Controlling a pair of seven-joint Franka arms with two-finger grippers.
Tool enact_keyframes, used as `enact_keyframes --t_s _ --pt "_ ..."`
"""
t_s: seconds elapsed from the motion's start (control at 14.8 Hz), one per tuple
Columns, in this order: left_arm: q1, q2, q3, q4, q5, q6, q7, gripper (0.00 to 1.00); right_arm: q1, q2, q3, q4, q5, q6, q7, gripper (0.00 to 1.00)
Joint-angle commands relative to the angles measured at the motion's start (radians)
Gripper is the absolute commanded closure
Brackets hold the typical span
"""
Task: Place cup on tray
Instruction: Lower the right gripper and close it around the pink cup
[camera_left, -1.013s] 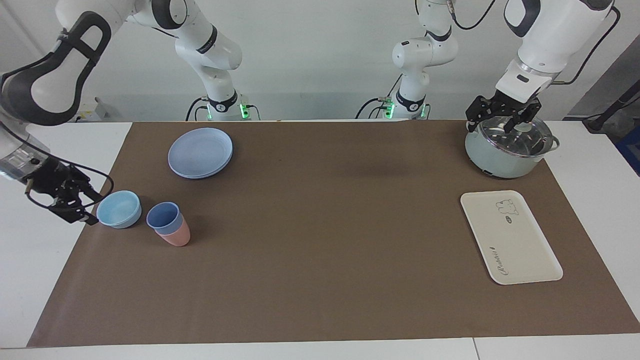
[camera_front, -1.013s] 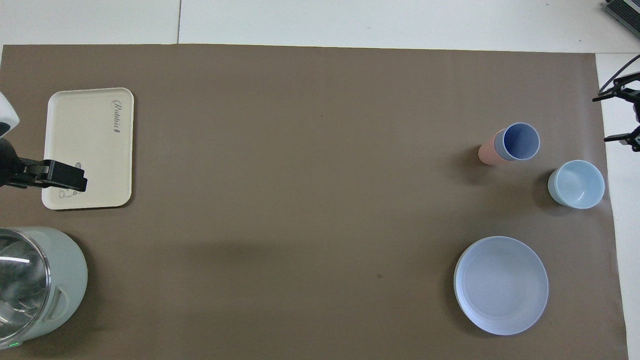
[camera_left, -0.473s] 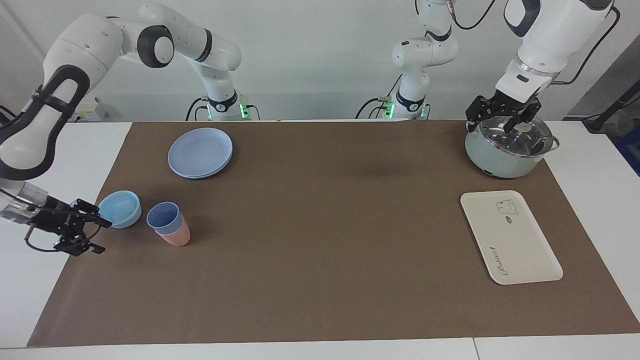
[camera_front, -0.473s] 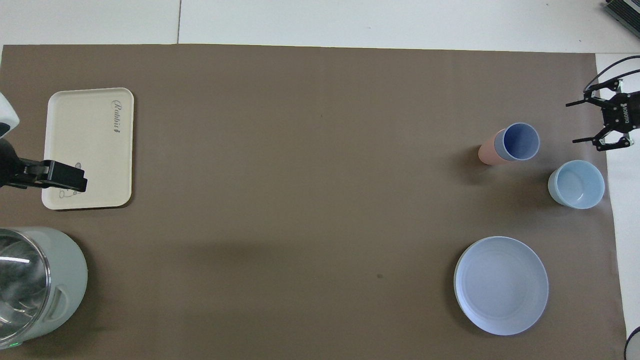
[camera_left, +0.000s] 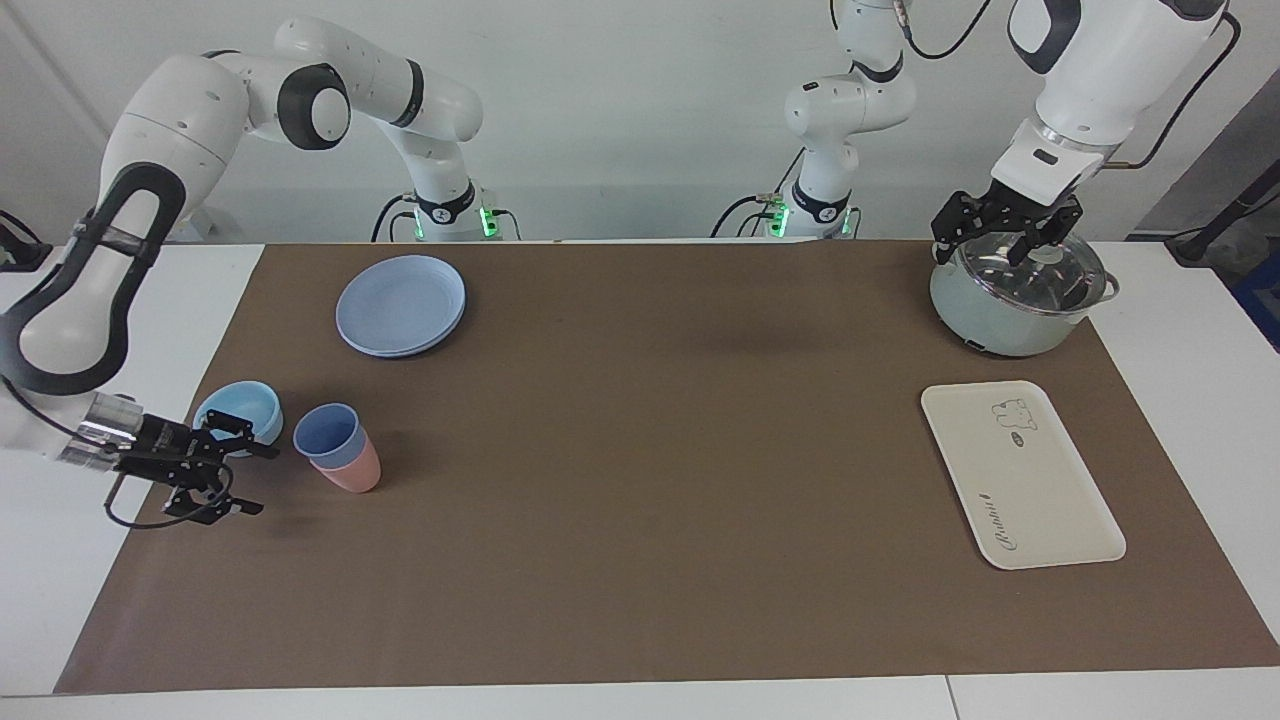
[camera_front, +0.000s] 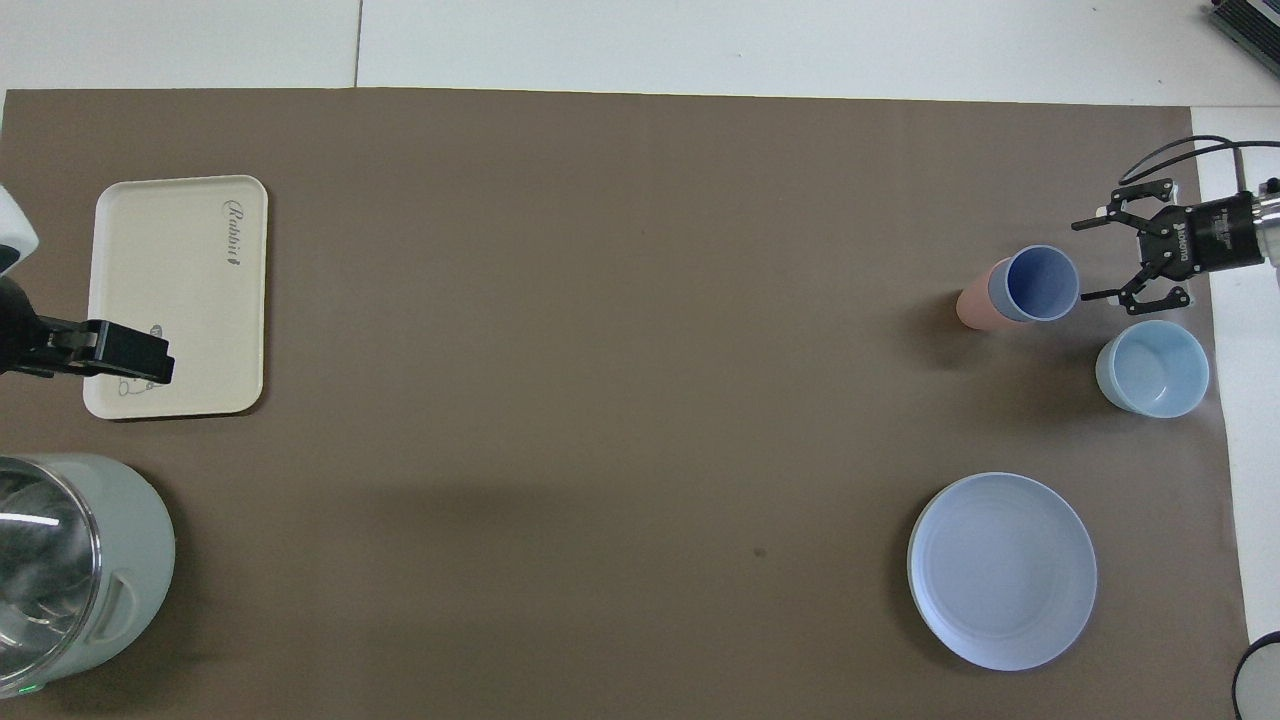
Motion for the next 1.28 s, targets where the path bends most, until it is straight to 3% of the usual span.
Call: enact_keyframes --t_s 0.0,0.27,0.68,1.22 --pt "0.013 -0.023 -0.009 -0.019 0.012 -0.008 -0.004 0.0 -0.008 -0.014 0.011 -0.096 0.042 -0.005 -0.098 0.1" --pt "0.013 -0.023 -0.009 -0.019 0.012 -0.008 -0.004 0.0 -0.005 -0.057 0.011 -0.221 0.106 -0.002 -0.158 0.1" --pt "0.013 -0.023 -0.009 -0.019 0.012 -0.008 -0.004 0.0 0.0 -0.095 0.011 -0.327 0.21 0.016 -0.162 0.11" --pt "0.013 -0.023 -0.009 -0.019 0.012 -0.008 -0.004 0.0 0.023 -0.111 0.013 -0.378 0.295 0.07 -0.162 0.12"
